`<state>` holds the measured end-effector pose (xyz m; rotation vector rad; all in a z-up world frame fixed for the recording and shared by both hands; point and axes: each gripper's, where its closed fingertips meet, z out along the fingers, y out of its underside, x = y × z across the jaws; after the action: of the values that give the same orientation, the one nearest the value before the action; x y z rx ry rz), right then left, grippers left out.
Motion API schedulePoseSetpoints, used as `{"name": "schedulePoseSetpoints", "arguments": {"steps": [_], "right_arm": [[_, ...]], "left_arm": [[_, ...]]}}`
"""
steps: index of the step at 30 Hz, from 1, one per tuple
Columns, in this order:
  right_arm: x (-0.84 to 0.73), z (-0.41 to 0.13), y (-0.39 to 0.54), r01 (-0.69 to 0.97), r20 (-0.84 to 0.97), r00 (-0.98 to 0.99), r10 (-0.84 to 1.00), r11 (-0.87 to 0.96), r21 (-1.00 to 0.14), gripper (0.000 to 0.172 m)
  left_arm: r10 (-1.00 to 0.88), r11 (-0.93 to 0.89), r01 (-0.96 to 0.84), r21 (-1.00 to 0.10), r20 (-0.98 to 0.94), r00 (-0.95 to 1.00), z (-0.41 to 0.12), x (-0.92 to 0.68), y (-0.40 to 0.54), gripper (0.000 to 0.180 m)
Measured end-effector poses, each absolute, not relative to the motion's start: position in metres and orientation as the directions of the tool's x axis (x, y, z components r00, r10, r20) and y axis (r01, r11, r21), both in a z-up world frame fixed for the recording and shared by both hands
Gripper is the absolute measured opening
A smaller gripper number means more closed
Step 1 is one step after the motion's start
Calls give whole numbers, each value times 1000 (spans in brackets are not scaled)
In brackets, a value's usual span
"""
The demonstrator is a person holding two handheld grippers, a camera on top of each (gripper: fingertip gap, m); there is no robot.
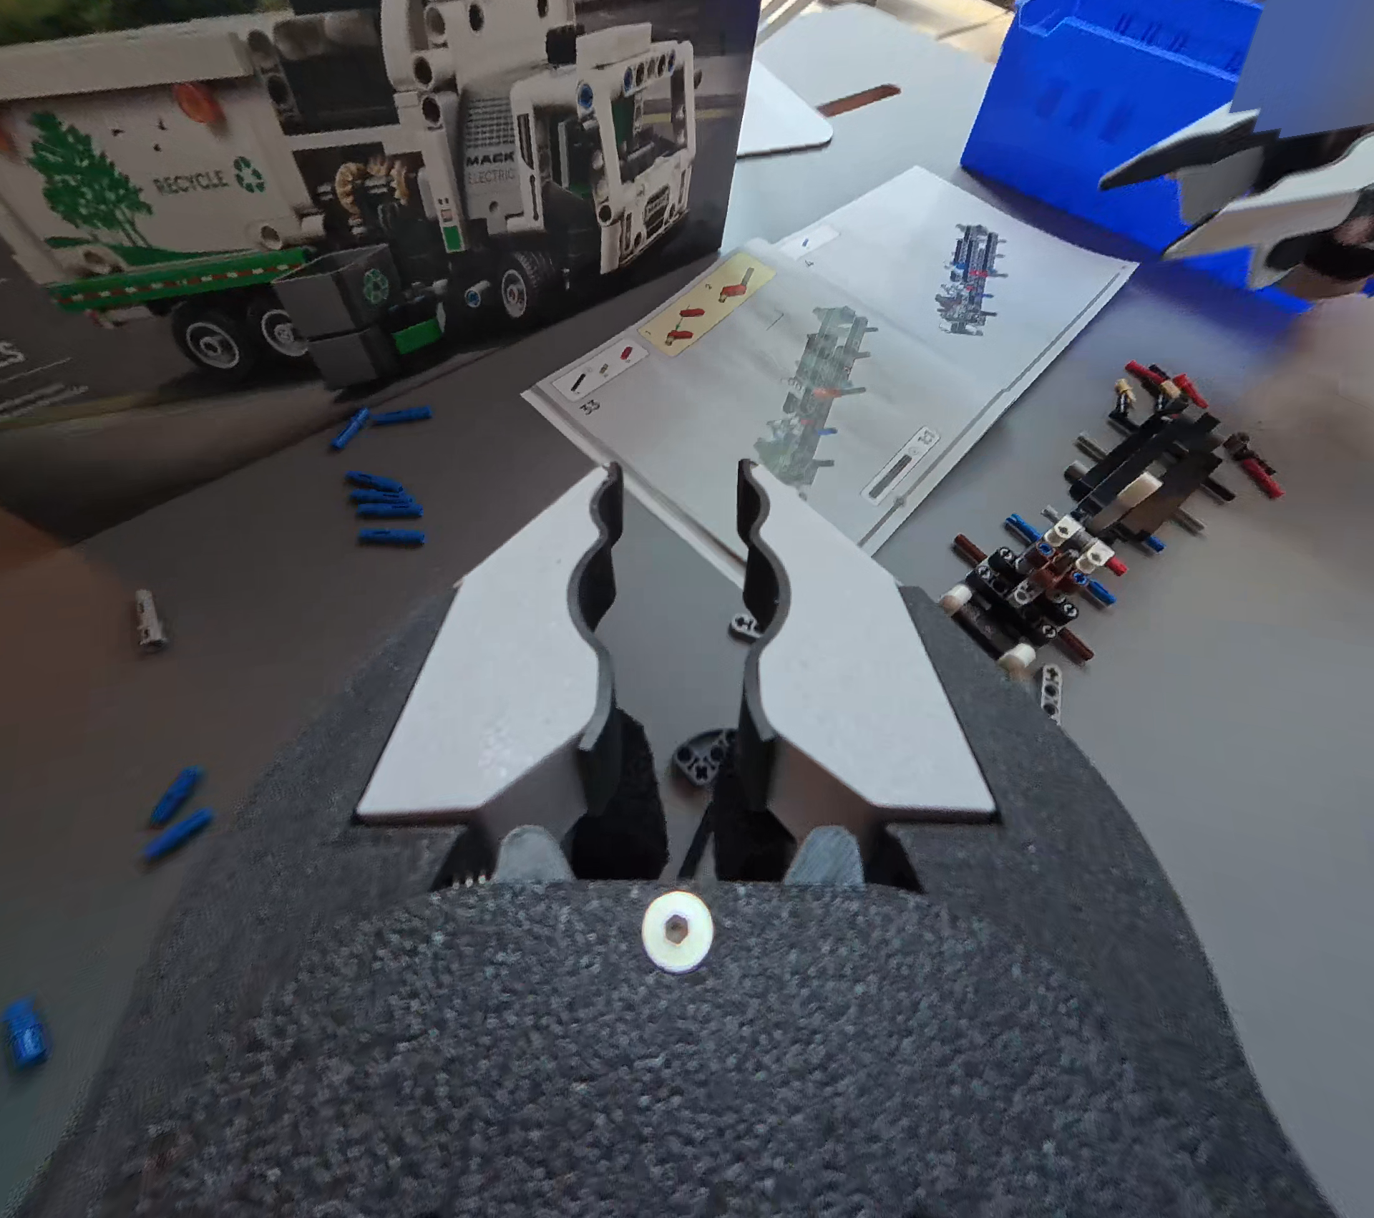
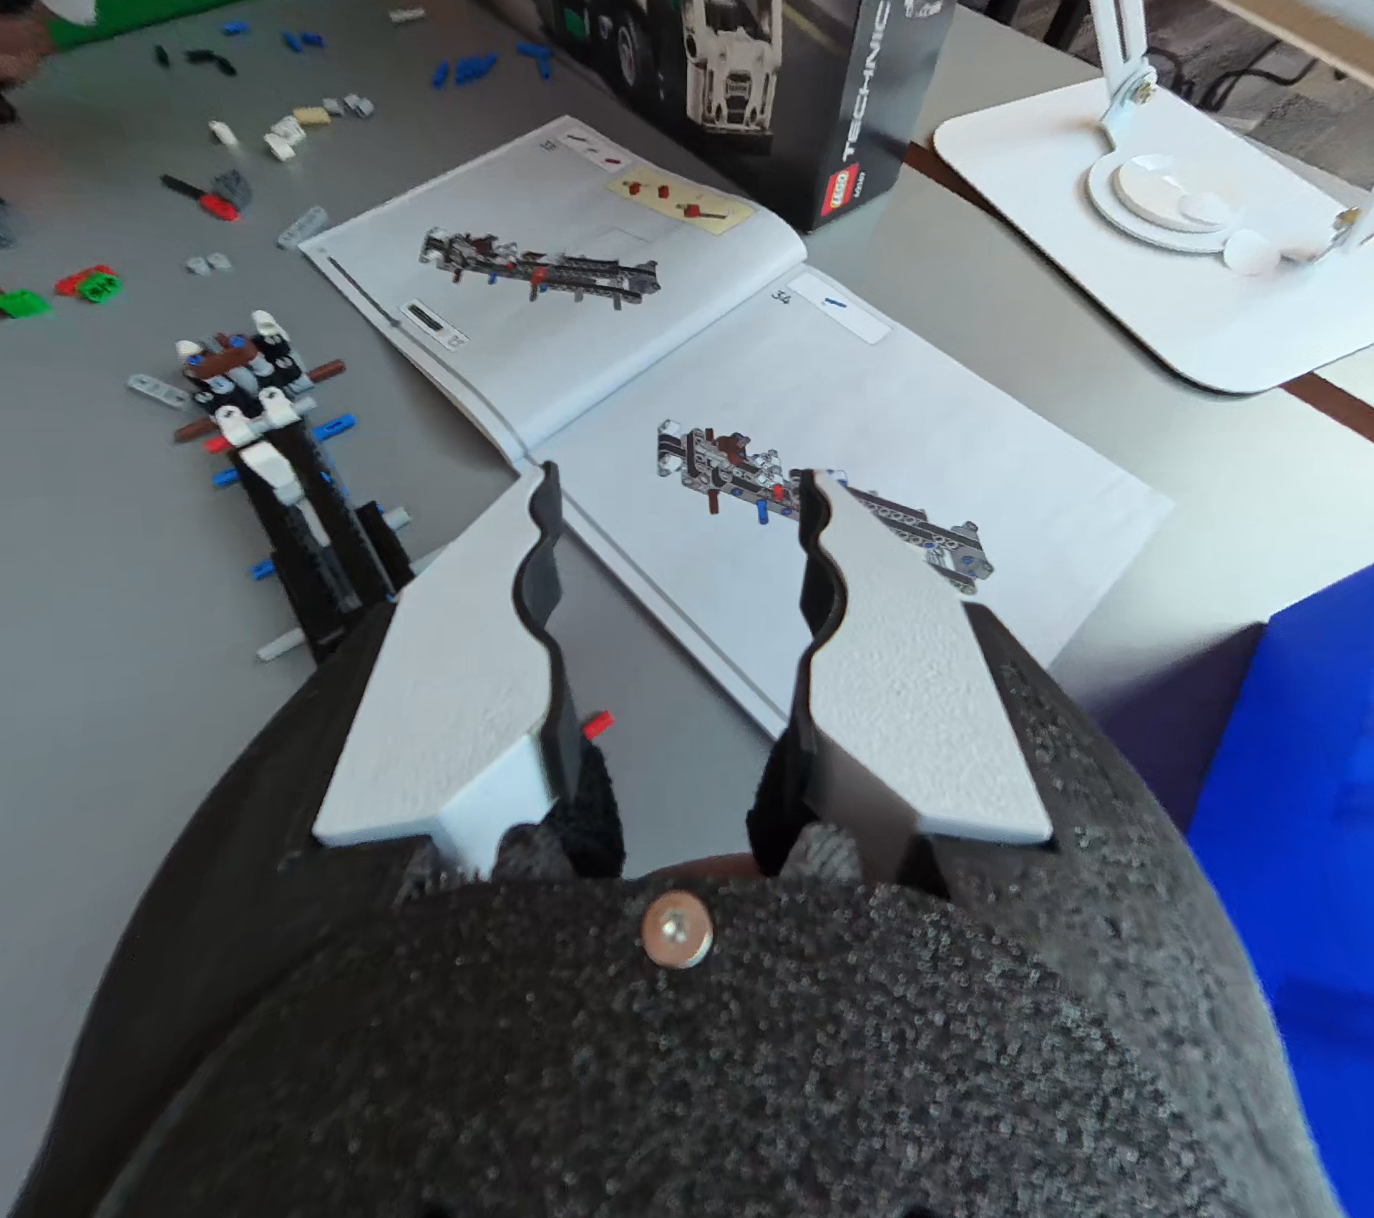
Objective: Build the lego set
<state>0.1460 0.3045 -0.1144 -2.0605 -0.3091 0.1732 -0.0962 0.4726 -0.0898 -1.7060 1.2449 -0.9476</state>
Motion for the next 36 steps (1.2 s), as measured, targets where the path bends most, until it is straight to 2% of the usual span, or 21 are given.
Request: {"name": "schedulePoseSetpoints", "arguments": {"steps": [1, 3, 5, 6, 8, 11, 12, 14, 15, 17, 18, 24, 30, 33, 36], "right_arm": [[144, -107, 304, 112, -26, 956, 293, -443, -890, 63], [145, -99, 304, 59, -72, 956, 285, -426, -903, 63], [152, -100, 307, 35, -84, 965, 247, -442, -896, 85], [155, -100, 309, 29, -82, 970, 229, -445, -895, 84], [143, -102, 306, 11, -135, 947, 292, -448, -894, 53], [140, -102, 310, -37, -185, 940, 286, -454, -890, 59], [138, -103, 312, -58, -209, 936, 285, -460, -886, 64], [140, -108, 313, -77, -227, 936, 269, -471, -879, 68], [142, -112, 313, -61, -213, 941, 264, -486, -872, 62], [142, -118, 312, -20, -188, 941, 282, -509, -860, 53], [141, -120, 312, -1, -178, 940, 291, -517, -856, 52], [138, -123, 312, 36, -147, 937, 317, -506, -862, 58], [127, -123, 310, -11, -229, 915, 333, -544, -839, 64], [118, -125, 307, -42, -288, 901, 323, -596, -802, 62], [111, -122, 308, -59, -314, 892, 324, -606, -793, 62]], "left_arm": [[-965, -191, -381, -904, 103, 241, -92, -101, 474, 29], [-960, -177, -374, -911, 77, 269, -95, -105, 482, 27], [-959, -200, -398, -895, 96, 266, -103, -108, 484, 20], [-958, -208, -404, -891, 102, 268, -105, -109, 485, 22], [-951, -212, -389, -896, 99, 292, -104, -112, 490, 26], [-944, -245, -342, -907, 142, 299, -97, -114, 493, 28], [-941, -256, -330, -909, 157, 300, -95, -115, 494, 30], [-927, -276, -321, -906, 163, 338, -94, -119, 502, 52], [-921, -271, -324, -906, 146, 361, -94, -122, 507, 62], [-908, -229, -337, -913, 76, 411, -93, -127, 516, 59], [-906, -195, -345, -918, 35, 421, -91, -129, 518, 52], [-862, -88, -402, -912, -132, 490, -93, -138, 529, 44], [-868, -116, -413, -903, -110, 485, -98, -139, 529, 42], [-820, -122, -406, -906, -138, 555, -92, -153, 545, 43], [-802, -212, -354, -911, -45, 596, -74, -172, 542, 48]]}}
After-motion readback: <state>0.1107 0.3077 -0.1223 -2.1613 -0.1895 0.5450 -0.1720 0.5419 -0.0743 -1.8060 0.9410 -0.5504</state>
